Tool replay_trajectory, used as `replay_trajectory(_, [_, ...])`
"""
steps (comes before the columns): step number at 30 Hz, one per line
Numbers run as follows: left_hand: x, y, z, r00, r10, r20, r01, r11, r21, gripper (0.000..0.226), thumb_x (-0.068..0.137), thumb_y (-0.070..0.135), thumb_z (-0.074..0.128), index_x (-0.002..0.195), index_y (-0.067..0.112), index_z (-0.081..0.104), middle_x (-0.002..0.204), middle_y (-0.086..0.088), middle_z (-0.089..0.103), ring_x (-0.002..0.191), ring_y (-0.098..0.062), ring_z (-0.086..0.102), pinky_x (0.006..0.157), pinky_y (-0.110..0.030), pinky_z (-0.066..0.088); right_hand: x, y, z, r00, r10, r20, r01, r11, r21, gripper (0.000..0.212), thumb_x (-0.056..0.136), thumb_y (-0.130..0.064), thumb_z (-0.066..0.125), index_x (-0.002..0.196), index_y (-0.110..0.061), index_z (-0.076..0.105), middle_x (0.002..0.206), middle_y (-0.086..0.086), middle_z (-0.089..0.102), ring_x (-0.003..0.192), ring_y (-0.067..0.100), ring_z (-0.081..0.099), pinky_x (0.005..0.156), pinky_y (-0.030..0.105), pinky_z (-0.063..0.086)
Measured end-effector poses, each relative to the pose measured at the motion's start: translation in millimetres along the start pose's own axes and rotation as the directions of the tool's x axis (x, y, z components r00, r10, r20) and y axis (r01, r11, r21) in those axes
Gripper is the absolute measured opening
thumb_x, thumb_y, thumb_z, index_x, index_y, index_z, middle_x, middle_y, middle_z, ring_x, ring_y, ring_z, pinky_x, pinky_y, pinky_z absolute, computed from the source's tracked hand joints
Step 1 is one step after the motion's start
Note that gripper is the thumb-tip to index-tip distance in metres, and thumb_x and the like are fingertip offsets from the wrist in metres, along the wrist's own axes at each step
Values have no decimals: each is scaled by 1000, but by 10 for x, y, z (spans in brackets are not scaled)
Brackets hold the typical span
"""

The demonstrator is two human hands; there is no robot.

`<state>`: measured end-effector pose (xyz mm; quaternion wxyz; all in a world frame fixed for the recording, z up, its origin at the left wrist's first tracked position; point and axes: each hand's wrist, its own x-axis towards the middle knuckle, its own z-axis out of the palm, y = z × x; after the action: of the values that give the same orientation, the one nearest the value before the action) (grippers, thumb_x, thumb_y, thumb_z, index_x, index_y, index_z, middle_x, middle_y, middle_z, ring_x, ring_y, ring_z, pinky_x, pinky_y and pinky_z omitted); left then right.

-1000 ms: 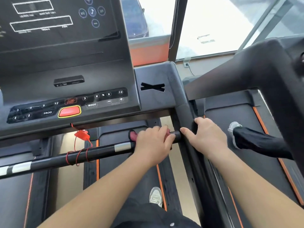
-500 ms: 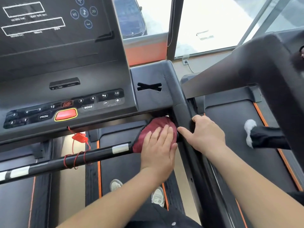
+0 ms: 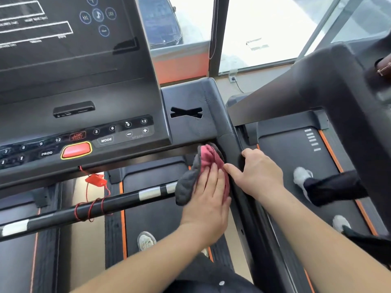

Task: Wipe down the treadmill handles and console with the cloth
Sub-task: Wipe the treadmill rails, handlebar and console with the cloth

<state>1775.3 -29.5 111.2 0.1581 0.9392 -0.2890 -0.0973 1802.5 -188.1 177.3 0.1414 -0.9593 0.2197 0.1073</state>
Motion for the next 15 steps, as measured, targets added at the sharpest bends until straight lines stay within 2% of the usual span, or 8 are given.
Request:
replay_trajectory(2, [269,-72,-148,991,-15,132,16,1000,-4,65,105,47,28,160,13,23,169,-7,21,148,-26,31,118,-45,32,7,-2,8,1000,0,3,0,1000,-4,54,89,-69,54,105,-16,55,107,2,57,103,25,60,72,36,48])
replay_trajectory(4, [568,-252,-296,976,-41,214,37,999,23,48,102,59,31,137,32,48,145,-1,56,128,-27,54,97,-43,45,8,-7,8,1000,9,11,-9,1000,-5,54,90,-68,54,105,-16,55,108,3,57,106,26,59,72,36,47])
replay_trajectory(5, [670,-354,-385,953,-65,296,67,998,2,45,98,67,30,125,41,54,133,4,64,122,-26,59,92,-40,47,4,-9,7,1000,12,14,-12,1000,-5,54,90,-67,54,107,-16,55,110,3,58,108,26,59,74,37,48])
replay_trajectory(8, [698,-540,-519,889,-111,445,165,982,-86,58,92,81,19,134,56,50,133,8,66,125,-23,59,95,-37,47,-13,-20,-4,1000,13,18,-12,1000,-8,57,90,-68,53,113,-16,56,117,5,59,114,28,58,80,39,50])
replay_trajectory(9, [644,-548,-490,897,-121,426,160,986,-57,57,96,77,17,138,54,47,133,4,66,124,-27,59,94,-39,46,-16,-22,-6,1000,14,19,-13,1000,-8,58,90,-69,53,114,-16,56,117,5,58,115,28,58,81,39,51])
replay_trajectory(11, [458,-470,-355,959,-127,253,105,989,100,50,103,64,18,140,44,43,127,-2,64,114,-34,61,88,-42,46,-25,-24,-8,1000,18,19,-18,1000,-5,59,90,-69,53,114,-15,56,116,5,58,113,28,59,81,40,51])
replay_trajectory(13, [238,-338,-278,980,-131,149,90,964,249,53,102,56,23,145,31,43,123,-3,62,105,-34,59,86,-44,44,-27,-32,-7,1000,20,16,-20,1000,-9,58,90,-69,53,112,-15,56,113,5,57,110,28,60,78,39,51])
replay_trajectory(15, [102,-270,-185,983,-147,105,119,964,239,61,99,54,25,147,23,46,124,-4,60,103,-33,55,89,-46,40,-32,-38,-13,1000,18,16,-17,1000,-20,58,90,-69,52,112,-15,55,113,5,57,110,28,60,79,39,52])
